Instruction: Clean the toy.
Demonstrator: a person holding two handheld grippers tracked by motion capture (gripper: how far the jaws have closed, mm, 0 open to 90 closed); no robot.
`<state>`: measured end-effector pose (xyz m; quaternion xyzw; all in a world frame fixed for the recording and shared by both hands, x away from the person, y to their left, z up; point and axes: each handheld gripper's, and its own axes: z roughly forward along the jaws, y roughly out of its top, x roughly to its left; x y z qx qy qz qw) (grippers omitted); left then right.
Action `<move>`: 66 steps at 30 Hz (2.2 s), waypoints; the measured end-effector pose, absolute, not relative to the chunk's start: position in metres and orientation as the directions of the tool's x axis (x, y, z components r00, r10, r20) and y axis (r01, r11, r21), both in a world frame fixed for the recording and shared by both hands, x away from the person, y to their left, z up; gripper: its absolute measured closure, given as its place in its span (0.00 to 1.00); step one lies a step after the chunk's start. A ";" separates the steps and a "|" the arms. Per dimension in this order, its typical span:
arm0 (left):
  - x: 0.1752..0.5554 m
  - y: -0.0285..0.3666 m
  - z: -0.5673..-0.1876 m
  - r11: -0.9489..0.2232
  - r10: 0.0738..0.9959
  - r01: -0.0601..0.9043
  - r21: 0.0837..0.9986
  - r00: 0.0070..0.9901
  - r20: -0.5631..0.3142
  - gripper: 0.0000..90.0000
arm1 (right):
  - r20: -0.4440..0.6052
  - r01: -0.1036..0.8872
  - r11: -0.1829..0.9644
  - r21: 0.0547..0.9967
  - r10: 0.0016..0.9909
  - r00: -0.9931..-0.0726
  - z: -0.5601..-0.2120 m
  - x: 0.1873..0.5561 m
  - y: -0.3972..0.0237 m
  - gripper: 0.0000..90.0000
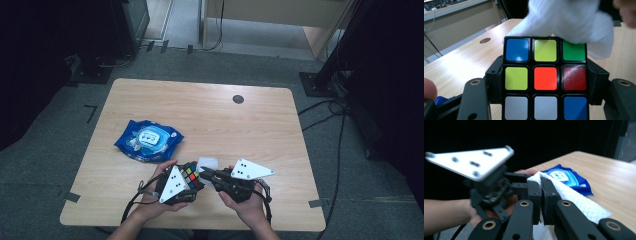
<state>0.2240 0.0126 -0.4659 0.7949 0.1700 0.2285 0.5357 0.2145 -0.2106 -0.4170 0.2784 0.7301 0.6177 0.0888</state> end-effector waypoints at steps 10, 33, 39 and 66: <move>0.221 0.014 -0.463 -0.368 0.500 0.005 0.930 0.844 0.194 0.38 | 0.286 0.392 0.045 0.919 0.608 -0.741 -0.438 0.227 -0.217 0.99; 0.219 0.013 -0.456 -0.350 0.495 -0.003 0.937 0.848 0.188 0.38 | 0.295 0.429 0.031 0.903 0.682 -0.670 -0.441 0.227 -0.218 0.99; 0.221 0.014 -0.459 -0.347 0.492 0.018 0.938 0.855 0.166 0.38 | 0.290 0.385 0.016 0.923 0.630 -0.720 -0.430 0.218 -0.211 0.99; 0.215 0.008 -0.456 -0.350 0.478 -0.002 0.937 0.860 0.181 0.38 | 0.426 0.447 -0.107 0.888 0.557 -0.713 -0.432 0.222 -0.215 0.99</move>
